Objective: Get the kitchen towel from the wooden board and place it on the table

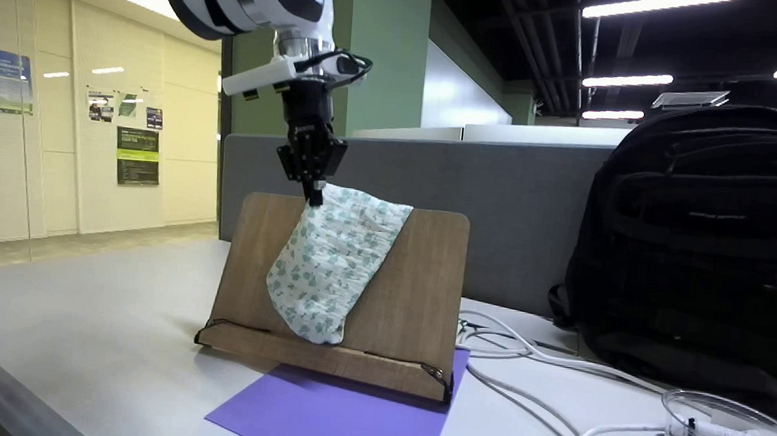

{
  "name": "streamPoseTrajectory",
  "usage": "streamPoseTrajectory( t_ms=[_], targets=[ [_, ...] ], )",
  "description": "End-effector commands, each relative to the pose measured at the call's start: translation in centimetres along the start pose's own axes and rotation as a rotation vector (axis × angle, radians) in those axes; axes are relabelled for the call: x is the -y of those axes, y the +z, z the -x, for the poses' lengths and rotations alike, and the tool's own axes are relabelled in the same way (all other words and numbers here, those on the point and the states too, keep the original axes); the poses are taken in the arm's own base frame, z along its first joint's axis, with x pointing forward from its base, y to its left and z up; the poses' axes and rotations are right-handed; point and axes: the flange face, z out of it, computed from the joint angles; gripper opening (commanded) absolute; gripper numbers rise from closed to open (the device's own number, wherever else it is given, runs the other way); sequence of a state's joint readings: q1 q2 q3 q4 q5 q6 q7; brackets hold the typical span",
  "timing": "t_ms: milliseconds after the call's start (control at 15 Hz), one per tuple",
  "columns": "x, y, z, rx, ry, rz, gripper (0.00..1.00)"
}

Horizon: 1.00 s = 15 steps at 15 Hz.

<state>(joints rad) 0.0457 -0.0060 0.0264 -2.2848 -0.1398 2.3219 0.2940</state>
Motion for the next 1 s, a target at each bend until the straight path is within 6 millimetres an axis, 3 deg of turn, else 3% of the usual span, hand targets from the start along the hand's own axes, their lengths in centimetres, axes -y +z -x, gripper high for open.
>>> streamPoseTrajectory(
  t_ms=[0,267,467,667,933],
  targets=[
    [-5.4,-2.9,4.5,-0.015,0.187,-0.034,0.02],
    [-12.1,-5.4,6.8,-0.057,0.365,-0.106,0.02],
    [-15.2,-6.0,7.4,-0.063,0.495,-0.170,0.02],
    [-16.0,-4.9,7.2,-0.039,0.548,-0.216,0.02],
    [-14.9,-2.2,6.2,0.035,0.577,-0.288,0.02]
  ],
)
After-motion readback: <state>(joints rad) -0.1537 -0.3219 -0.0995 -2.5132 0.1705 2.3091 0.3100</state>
